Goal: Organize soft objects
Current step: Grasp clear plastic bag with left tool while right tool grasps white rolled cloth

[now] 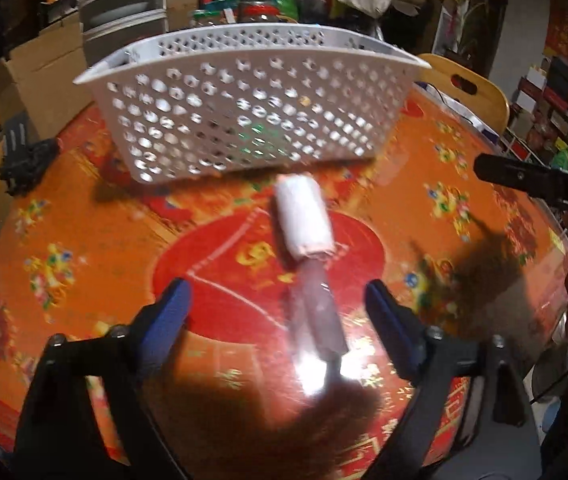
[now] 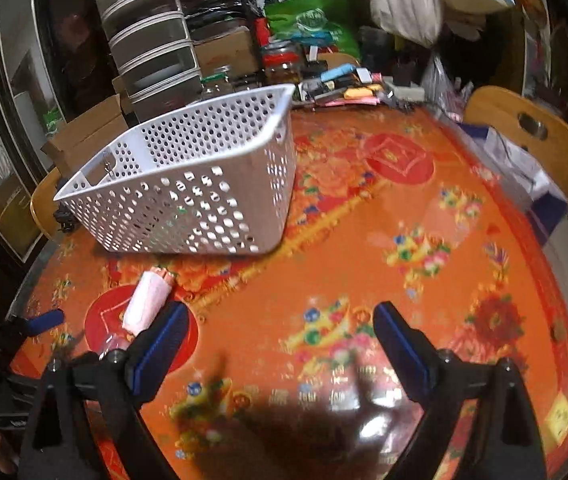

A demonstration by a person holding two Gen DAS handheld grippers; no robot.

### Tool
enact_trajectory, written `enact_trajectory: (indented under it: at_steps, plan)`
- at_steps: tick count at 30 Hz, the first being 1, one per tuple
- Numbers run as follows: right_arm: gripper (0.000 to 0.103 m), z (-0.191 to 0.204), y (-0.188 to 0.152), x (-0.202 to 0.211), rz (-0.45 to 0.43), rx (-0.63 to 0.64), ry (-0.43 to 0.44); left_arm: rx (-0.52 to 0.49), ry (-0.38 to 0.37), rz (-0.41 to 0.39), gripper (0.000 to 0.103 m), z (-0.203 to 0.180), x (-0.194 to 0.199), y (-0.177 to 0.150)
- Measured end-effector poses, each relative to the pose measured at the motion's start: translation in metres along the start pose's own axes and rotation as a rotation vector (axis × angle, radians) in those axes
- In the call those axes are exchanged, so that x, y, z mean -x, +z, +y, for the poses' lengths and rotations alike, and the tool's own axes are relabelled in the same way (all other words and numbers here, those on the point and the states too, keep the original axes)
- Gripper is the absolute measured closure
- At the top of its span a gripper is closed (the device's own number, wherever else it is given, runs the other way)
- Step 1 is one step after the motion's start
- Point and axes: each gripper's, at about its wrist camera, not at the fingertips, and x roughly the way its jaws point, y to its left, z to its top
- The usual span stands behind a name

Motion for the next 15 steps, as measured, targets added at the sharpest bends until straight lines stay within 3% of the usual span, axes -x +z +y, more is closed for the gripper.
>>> enact_trajectory:
  at_steps: [2, 11, 15]
  plan:
    - [0.01, 0.001, -0.004, -0.001, 0.0, 0.0, 0.001, -0.013, 0.003, 0.007, 0.032, -0.007, -0.005, -0.001]
    - [0.01, 0.023, -0.008, -0.007, -0.006, 0.03, 0.042, 0.01, -0.038, 0.024, 0.083, -0.004, -0.019, 0.002]
    - [0.01, 0.041, -0.01, -0.018, 0.012, 0.047, 0.067, 0.041, -0.035, 0.008, 0.085, 0.013, -0.015, 0.003]
